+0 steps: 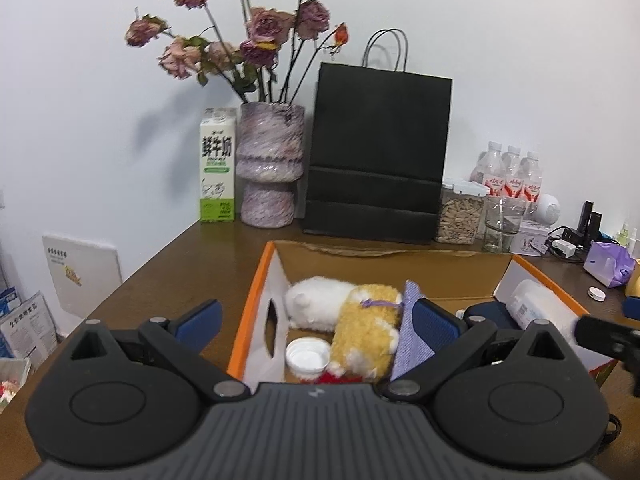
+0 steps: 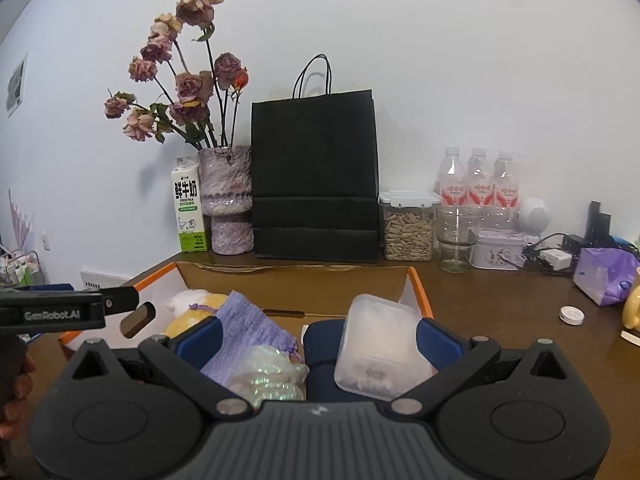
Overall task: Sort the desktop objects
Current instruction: 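Withdraw both tools from the box toward the black cables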
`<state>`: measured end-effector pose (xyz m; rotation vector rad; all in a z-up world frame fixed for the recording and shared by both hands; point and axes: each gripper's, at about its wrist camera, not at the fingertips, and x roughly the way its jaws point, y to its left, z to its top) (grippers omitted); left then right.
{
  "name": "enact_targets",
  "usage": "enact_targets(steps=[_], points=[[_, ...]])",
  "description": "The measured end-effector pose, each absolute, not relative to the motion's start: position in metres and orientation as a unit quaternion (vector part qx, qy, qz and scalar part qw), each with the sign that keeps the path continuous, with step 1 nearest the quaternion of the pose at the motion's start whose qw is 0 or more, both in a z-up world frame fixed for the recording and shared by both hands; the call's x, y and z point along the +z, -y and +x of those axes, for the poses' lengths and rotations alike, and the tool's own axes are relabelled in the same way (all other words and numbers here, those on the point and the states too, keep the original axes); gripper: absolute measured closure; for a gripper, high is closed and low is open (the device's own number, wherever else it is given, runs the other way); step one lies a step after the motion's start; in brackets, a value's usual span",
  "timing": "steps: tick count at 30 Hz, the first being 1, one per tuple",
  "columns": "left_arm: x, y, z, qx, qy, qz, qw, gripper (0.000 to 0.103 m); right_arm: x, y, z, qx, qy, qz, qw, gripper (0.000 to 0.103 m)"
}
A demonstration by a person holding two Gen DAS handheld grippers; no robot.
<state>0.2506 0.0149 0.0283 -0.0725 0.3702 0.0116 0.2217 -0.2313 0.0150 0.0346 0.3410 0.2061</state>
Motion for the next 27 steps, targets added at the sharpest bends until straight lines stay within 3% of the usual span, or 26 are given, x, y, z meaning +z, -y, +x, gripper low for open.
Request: enact_targets(steps=[11, 27], points=[[0.025, -0.045, 0.206, 0.022, -0.186, -0.027, 0.982, 0.000, -0.001, 0.247, 0.174, 0.097, -0.212, 0.001, 0.972, 0.000], [-0.008, -0.067, 0.183, 0.017, -0.262, 0.004, 0.965, 0.000, -0.030, 0.268, 0.160, 0.051, -0.285, -0.020, 0.957, 0.000]])
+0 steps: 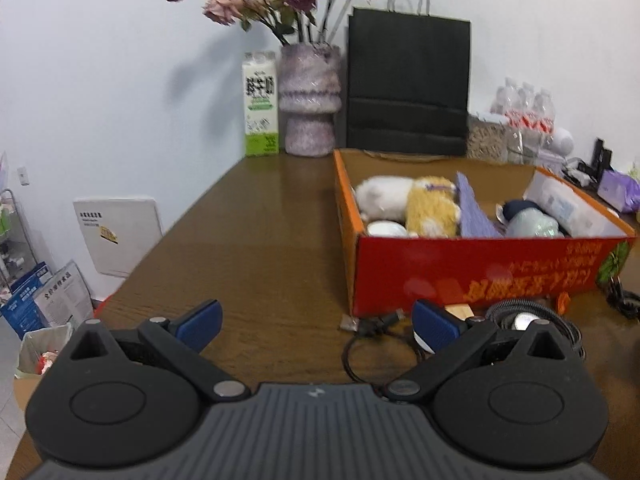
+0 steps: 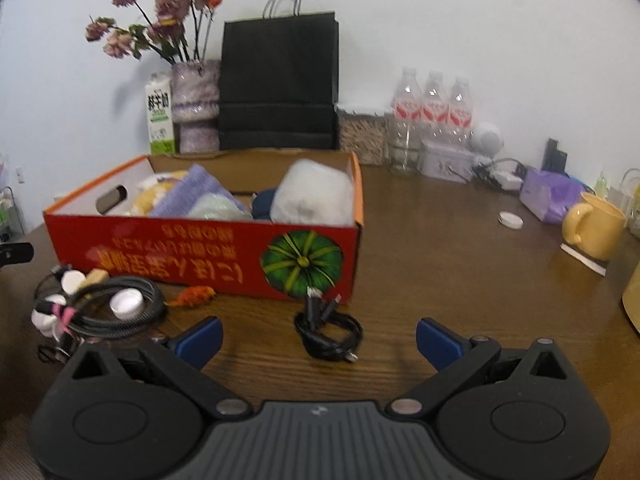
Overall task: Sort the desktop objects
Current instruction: 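Withdraw both tools from the box toward the black cables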
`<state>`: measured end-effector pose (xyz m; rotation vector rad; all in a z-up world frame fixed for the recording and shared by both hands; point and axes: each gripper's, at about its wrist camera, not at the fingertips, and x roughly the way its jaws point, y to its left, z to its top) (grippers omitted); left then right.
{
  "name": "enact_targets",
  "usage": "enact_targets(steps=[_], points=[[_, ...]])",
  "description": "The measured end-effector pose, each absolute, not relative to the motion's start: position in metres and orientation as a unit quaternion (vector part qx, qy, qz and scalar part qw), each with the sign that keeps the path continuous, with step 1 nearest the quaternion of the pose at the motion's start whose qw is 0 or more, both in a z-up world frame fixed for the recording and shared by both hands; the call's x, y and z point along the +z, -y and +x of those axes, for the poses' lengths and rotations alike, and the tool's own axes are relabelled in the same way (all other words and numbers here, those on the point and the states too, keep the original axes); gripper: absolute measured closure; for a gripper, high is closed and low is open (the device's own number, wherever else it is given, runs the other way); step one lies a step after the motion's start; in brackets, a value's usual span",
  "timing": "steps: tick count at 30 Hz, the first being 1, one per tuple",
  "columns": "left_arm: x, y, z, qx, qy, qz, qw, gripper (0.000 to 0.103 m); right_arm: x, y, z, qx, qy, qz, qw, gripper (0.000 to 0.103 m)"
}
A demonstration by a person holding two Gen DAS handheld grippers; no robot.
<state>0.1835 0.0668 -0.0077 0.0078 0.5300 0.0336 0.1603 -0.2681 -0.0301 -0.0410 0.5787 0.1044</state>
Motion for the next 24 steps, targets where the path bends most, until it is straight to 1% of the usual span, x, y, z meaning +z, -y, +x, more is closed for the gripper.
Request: enact_targets(steps=[3, 15, 24], points=[[-0.013, -0.059, 0.185, 0.008, -0.270, 0.021, 0.963, 0.000, -0.034, 0.271, 0.163, 0.047, -0.293, -0.020, 0.955, 0.000], [-0.027, -0.053, 0.199, -0.005, -0.308, 0.039, 0.951, 0.000, -0.042, 0.272, 0.176, 0.048, -0.316, -0.027, 0.947, 0.000], [-0.032, -0.050, 0.208, -0.015, -0.322, 0.045, 0.946, 0.000, -0.045, 0.273, 0.187, 0.050, -0.325, -0.024, 0.944, 0.000]])
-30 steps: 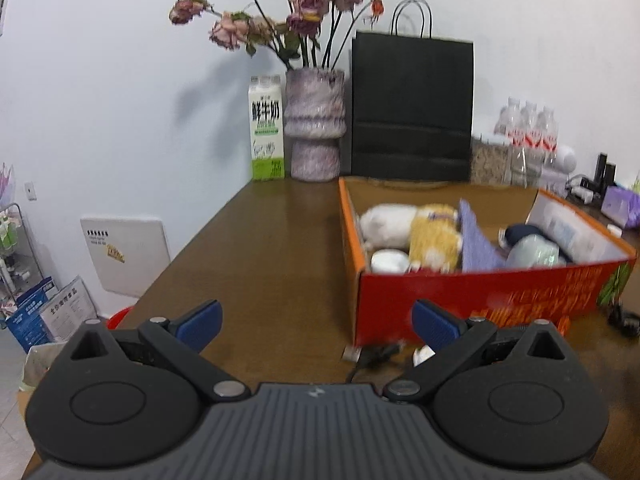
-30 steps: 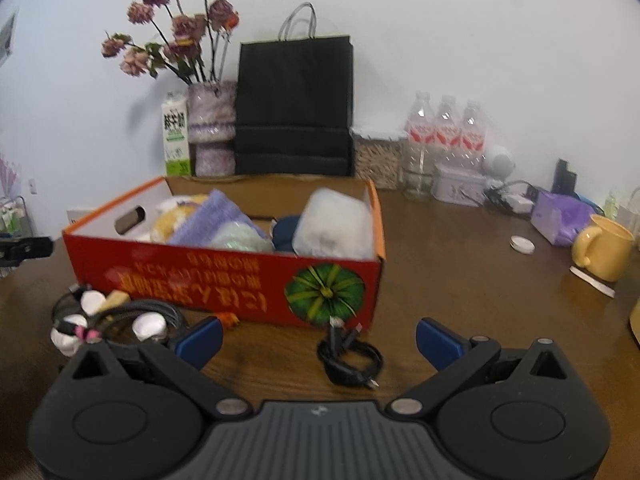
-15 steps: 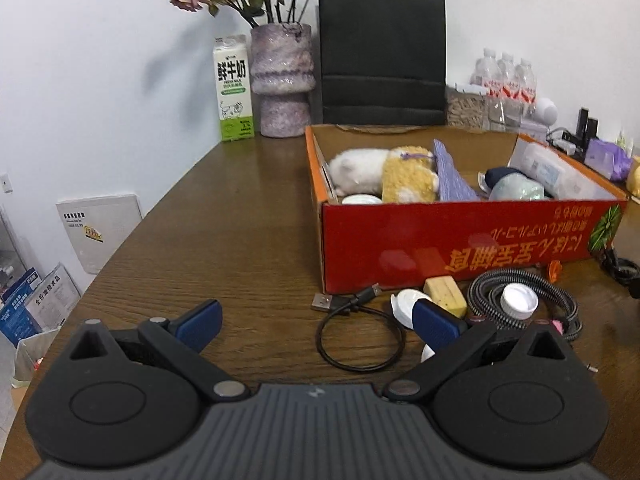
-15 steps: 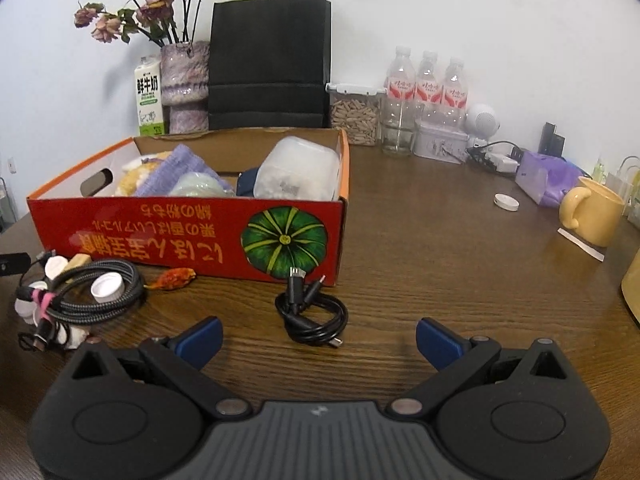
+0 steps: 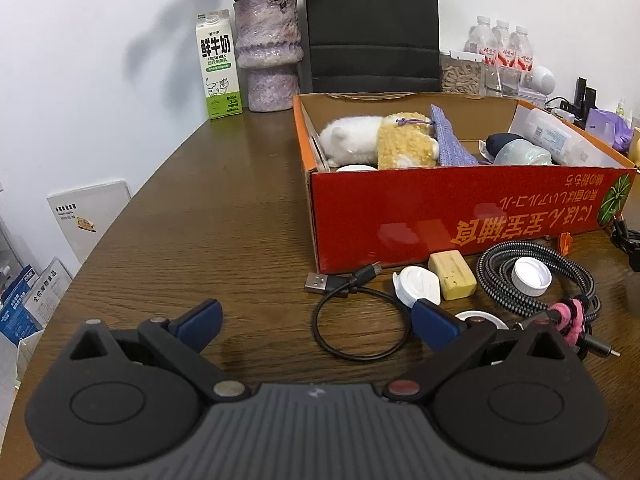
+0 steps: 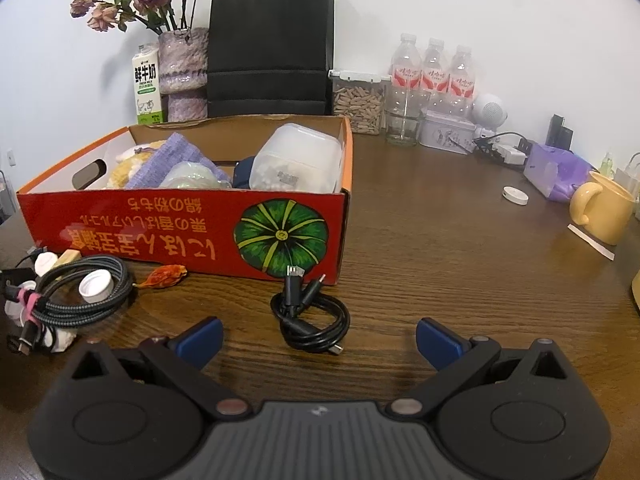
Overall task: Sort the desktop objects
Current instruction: 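Withdraw both tools from the box toward the black cables, then grasp a black cable with the right tool while the left tool grasps another black cable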
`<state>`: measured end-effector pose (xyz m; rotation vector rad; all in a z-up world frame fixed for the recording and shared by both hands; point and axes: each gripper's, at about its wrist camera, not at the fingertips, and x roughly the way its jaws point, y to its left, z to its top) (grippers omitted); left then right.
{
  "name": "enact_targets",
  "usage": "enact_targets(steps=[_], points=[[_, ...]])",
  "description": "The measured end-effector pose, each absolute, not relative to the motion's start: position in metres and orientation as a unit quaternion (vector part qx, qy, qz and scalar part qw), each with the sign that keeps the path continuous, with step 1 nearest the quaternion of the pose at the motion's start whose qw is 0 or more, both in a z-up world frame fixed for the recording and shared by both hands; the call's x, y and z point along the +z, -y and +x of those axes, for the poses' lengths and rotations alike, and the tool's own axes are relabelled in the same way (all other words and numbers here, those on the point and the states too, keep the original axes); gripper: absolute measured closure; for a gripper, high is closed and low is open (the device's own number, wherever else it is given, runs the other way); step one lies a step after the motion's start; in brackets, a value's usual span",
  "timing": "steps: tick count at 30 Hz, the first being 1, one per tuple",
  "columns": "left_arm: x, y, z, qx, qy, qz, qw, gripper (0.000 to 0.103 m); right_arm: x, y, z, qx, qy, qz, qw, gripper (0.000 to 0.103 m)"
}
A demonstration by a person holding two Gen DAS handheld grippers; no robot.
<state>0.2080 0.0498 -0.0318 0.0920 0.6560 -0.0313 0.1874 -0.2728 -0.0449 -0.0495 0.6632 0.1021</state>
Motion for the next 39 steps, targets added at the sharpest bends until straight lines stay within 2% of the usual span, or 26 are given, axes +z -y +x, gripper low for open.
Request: enact_targets(steps=[3, 6, 9, 11, 12, 13, 14, 15, 18, 23, 28, 30, 39], points=[[-0.033, -0.049, 0.208, -0.022, -0.324, 0.046, 0.945, 0.004, -0.046, 0.272, 0.191, 0.053, -0.327, -0.023, 0.943, 0.000], [-0.032, -0.048, 0.207, -0.033, -0.324, 0.039, 0.945, 0.014, -0.047, 0.272, 0.196, 0.058, -0.330, -0.019, 0.942, 0.002], [-0.032, -0.047, 0.206, -0.046, -0.322, 0.034, 0.945, 0.025, -0.049, 0.272, 0.200, 0.062, -0.334, -0.015, 0.940, 0.008], [-0.031, -0.045, 0.204, -0.055, -0.319, 0.034, 0.946, 0.037, -0.052, 0.272, 0.200, 0.066, -0.339, -0.011, 0.938, 0.011], [-0.031, -0.043, 0.203, -0.059, -0.317, 0.037, 0.946, 0.041, -0.052, 0.272, 0.199, 0.068, -0.336, -0.012, 0.939, 0.016], [-0.030, -0.041, 0.202, -0.064, -0.316, 0.038, 0.946, 0.049, -0.052, 0.272, 0.199, 0.070, -0.335, -0.011, 0.940, 0.019], [-0.030, -0.039, 0.201, -0.068, -0.315, 0.039, 0.946, 0.053, -0.051, 0.271, 0.198, 0.073, -0.333, -0.011, 0.940, 0.026], [-0.030, -0.036, 0.201, -0.067, -0.315, 0.042, 0.946, 0.054, -0.051, 0.270, 0.197, 0.075, -0.330, -0.012, 0.941, 0.038], [-0.029, -0.031, 0.199, -0.064, -0.312, 0.049, 0.947, 0.061, -0.048, 0.270, 0.194, 0.081, -0.322, -0.012, 0.943, 0.063], [-0.027, -0.029, 0.193, -0.059, -0.306, 0.057, 0.949, 0.075, -0.045, 0.271, 0.188, 0.092, -0.315, -0.009, 0.944, 0.065], [-0.024, -0.027, 0.188, -0.063, -0.302, 0.053, 0.950, 0.078, -0.042, 0.270, 0.180, 0.097, -0.305, -0.006, 0.947, 0.066], [-0.023, -0.026, 0.185, -0.065, -0.301, 0.055, 0.950, 0.099, -0.040, 0.271, 0.177, 0.098, -0.301, -0.004, 0.948, 0.066], [-0.019, -0.024, 0.176, -0.074, -0.291, 0.051, 0.952, 0.102, -0.035, 0.273, 0.164, 0.100, -0.290, 0.002, 0.952, 0.066]])
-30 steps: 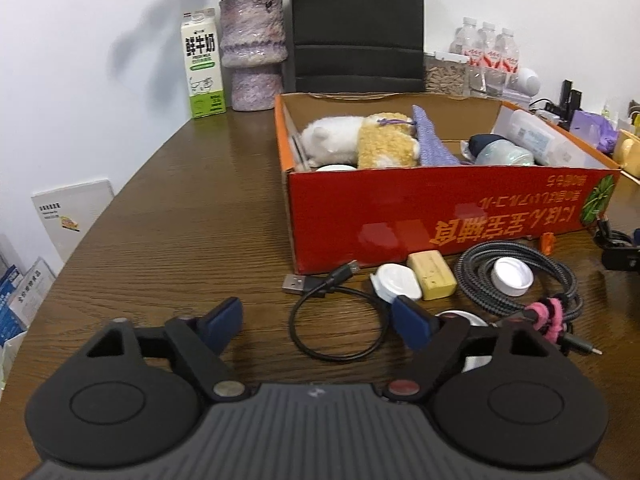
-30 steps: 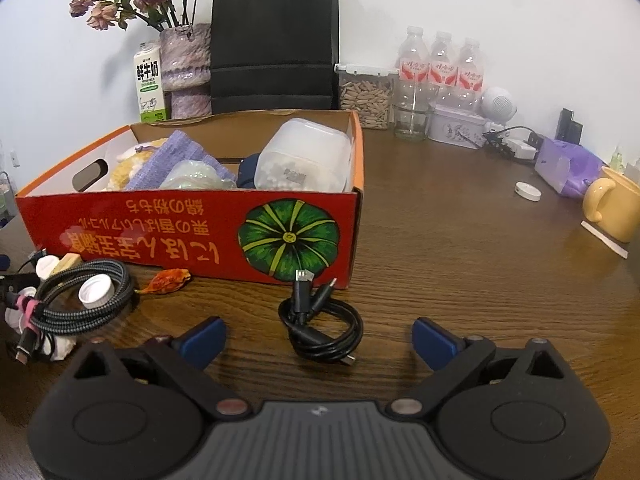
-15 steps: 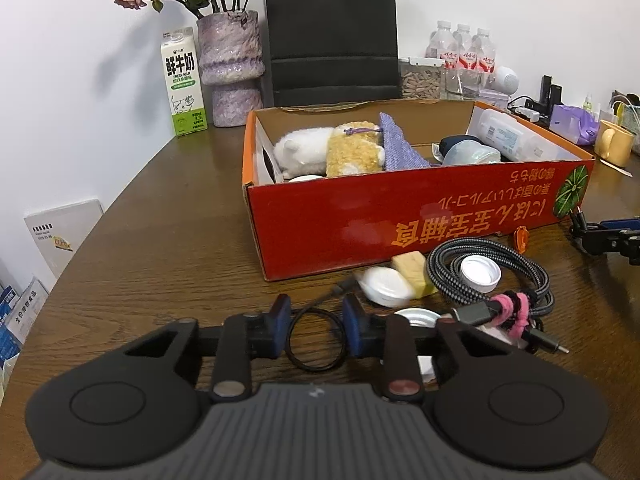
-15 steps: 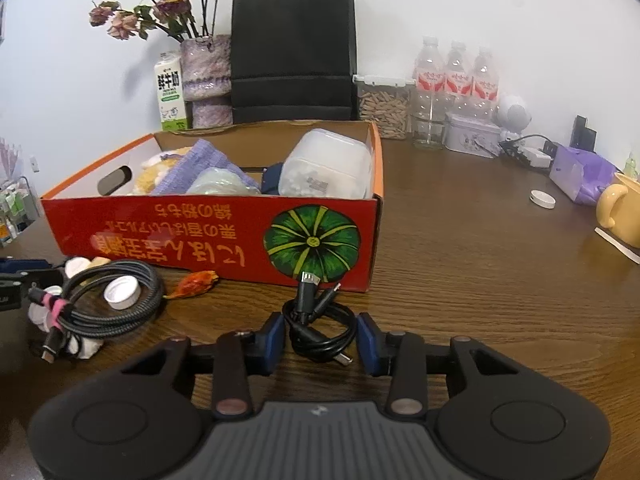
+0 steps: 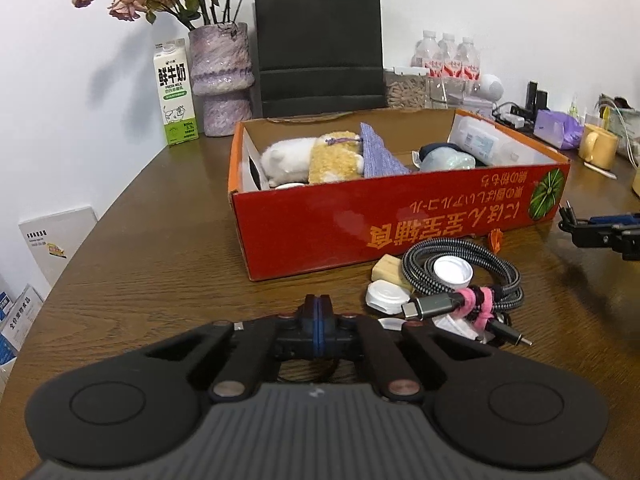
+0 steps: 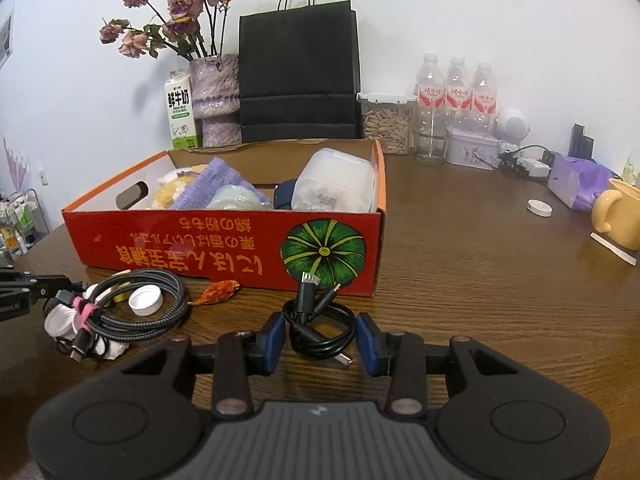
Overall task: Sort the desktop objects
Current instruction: 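Grasp a black cable with the right tool while the left tool grasps another black cable, then carry both black cables into the cardboard box and open both tools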
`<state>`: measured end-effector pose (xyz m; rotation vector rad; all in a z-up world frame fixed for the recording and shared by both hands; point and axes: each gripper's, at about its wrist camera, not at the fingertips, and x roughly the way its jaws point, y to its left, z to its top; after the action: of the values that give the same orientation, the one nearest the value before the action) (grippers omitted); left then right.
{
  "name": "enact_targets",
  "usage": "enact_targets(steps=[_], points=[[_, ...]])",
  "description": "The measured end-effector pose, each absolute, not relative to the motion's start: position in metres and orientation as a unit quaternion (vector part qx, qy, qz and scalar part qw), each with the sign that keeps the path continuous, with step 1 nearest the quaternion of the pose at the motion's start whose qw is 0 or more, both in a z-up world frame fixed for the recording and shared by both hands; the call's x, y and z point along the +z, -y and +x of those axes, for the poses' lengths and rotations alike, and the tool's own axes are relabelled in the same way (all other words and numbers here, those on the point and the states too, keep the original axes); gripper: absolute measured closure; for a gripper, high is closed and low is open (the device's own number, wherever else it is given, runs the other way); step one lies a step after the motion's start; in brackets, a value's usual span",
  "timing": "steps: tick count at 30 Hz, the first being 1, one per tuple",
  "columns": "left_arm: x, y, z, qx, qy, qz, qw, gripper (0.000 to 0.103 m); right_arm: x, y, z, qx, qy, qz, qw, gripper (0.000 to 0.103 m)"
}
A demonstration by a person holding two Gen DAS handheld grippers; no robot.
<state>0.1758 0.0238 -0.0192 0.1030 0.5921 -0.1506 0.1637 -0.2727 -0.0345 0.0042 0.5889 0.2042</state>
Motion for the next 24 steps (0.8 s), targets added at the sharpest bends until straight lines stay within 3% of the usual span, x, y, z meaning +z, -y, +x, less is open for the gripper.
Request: enact_targets(steps=[4, 8, 12, 13, 15, 16, 24], points=[[-0.015, -0.031, 0.173, -0.057, -0.289, 0.041, 0.955, 0.098, -0.032, 0.274, 0.159, 0.102, -0.286, 0.004, 0.953, 0.066], [-0.020, -0.039, 0.174, -0.037, -0.305, 0.042, 0.951, 0.086, -0.033, 0.275, 0.157, 0.101, -0.288, 0.005, 0.952, 0.066], [-0.027, -0.043, 0.175, -0.037, -0.315, 0.044, 0.948, 0.081, -0.035, 0.274, 0.155, 0.103, -0.291, 0.005, 0.951, 0.066], [-0.027, -0.042, 0.175, -0.038, -0.314, 0.046, 0.948, 0.082, -0.035, 0.273, 0.155, 0.103, -0.291, 0.005, 0.951, 0.066], [-0.027, -0.043, 0.175, -0.045, -0.315, 0.043, 0.947, 0.097, -0.035, 0.272, 0.154, 0.105, -0.290, 0.004, 0.951, 0.066], [-0.027, -0.043, 0.175, -0.048, -0.315, 0.042, 0.947, 0.099, -0.034, 0.271, 0.154, 0.106, -0.290, 0.004, 0.951, 0.066], [-0.010, -0.042, 0.162, -0.046, -0.273, 0.036, 0.960, 0.099, -0.026, 0.269, 0.149, 0.111, -0.276, 0.003, 0.955, 0.066]])
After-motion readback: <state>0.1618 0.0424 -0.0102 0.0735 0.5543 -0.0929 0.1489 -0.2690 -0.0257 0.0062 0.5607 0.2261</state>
